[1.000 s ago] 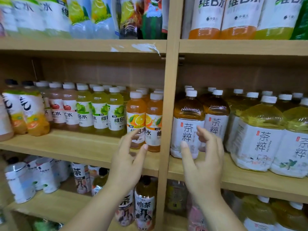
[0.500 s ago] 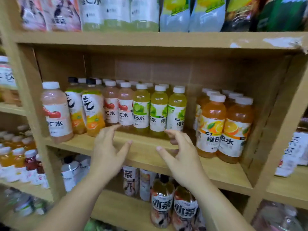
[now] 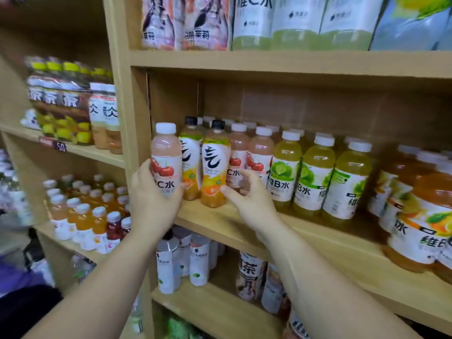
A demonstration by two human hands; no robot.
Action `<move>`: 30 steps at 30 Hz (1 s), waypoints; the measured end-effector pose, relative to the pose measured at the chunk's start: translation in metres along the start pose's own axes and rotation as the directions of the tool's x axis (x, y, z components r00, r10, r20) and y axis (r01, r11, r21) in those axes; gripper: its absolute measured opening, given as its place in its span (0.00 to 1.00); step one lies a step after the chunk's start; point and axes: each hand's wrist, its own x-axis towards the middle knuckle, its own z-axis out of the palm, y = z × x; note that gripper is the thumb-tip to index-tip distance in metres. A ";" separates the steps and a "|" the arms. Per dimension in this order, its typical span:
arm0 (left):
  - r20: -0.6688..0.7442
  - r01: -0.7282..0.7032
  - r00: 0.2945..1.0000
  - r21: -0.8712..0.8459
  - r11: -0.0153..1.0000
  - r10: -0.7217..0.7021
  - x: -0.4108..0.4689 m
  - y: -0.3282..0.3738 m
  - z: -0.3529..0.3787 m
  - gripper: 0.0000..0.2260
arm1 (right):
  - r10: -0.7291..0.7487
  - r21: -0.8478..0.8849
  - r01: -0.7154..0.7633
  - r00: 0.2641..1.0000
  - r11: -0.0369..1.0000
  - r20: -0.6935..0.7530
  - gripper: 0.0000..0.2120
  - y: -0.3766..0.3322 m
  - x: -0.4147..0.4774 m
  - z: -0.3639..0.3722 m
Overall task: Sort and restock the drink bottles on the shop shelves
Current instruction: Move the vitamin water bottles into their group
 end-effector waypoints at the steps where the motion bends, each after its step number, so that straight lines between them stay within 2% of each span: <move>1: 0.007 0.011 1.000 -0.013 1.000 -0.011 0.004 -0.002 0.001 0.29 | -0.003 0.009 0.003 1.000 1.000 -0.002 0.37 -0.004 0.008 0.007; 3: 0.030 0.035 0.999 -0.026 0.999 -0.034 0.011 -0.007 0.004 0.26 | 0.008 0.012 -0.007 0.999 1.000 -0.032 0.44 -0.009 0.023 0.020; 4: 0.051 0.059 0.997 -0.024 0.998 -0.058 0.013 -0.010 0.005 0.26 | 0.018 0.007 -0.018 0.999 1.000 -0.043 0.45 -0.010 0.030 0.026; 7: 0.117 0.118 0.986 0.018 0.993 -0.119 0.015 -0.017 0.010 0.27 | 0.035 -0.064 -0.039 0.998 0.997 -0.060 0.34 -0.012 0.042 0.040; 9: 0.143 0.106 0.983 0.046 0.993 -0.112 0.016 -0.024 0.011 0.27 | 0.026 -0.106 -0.034 0.997 0.994 -0.074 0.29 -0.008 0.046 0.045; 14: 0.208 0.046 0.977 0.036 0.998 -0.052 0.009 -0.024 0.006 0.28 | -0.022 -0.197 0.015 0.999 0.980 -0.032 0.26 0.001 0.048 0.041; 17: 0.241 0.018 0.970 -0.024 1.000 -0.012 -0.005 -0.014 0.005 0.27 | -0.036 -0.235 0.030 0.999 0.971 -0.020 0.28 0.005 0.048 0.033; 20: 0.295 -0.002 0.955 -0.105 0.995 0.033 -0.018 0.000 0.009 0.28 | -0.024 -0.168 0.030 0.999 0.985 0.039 0.30 0.007 0.043 0.020; 22: 0.322 -0.011 0.945 -0.143 0.990 0.057 -0.026 0.008 0.014 0.28 | -0.053 -0.094 0.056 0.998 0.994 0.030 0.27 0.010 0.037 0.007; 25: 0.341 -0.026 0.936 -0.165 0.986 0.082 -0.035 0.018 0.023 0.30 | -0.088 0.026 0.090 0.993 0.996 -0.082 0.14 0.011 0.022 -0.018; 27: 0.343 -0.038 0.935 -0.164 0.986 0.093 -0.039 0.026 0.033 0.31 | -0.103 0.116 0.110 0.993 0.987 -0.062 0.06 0.009 0.009 -0.032; 30: 0.365 -0.072 0.921 -0.183 0.980 0.136 -0.043 0.041 0.047 0.31 | -0.170 0.070 0.171 0.985 0.983 -0.012 0.12 0.005 -0.003 -0.042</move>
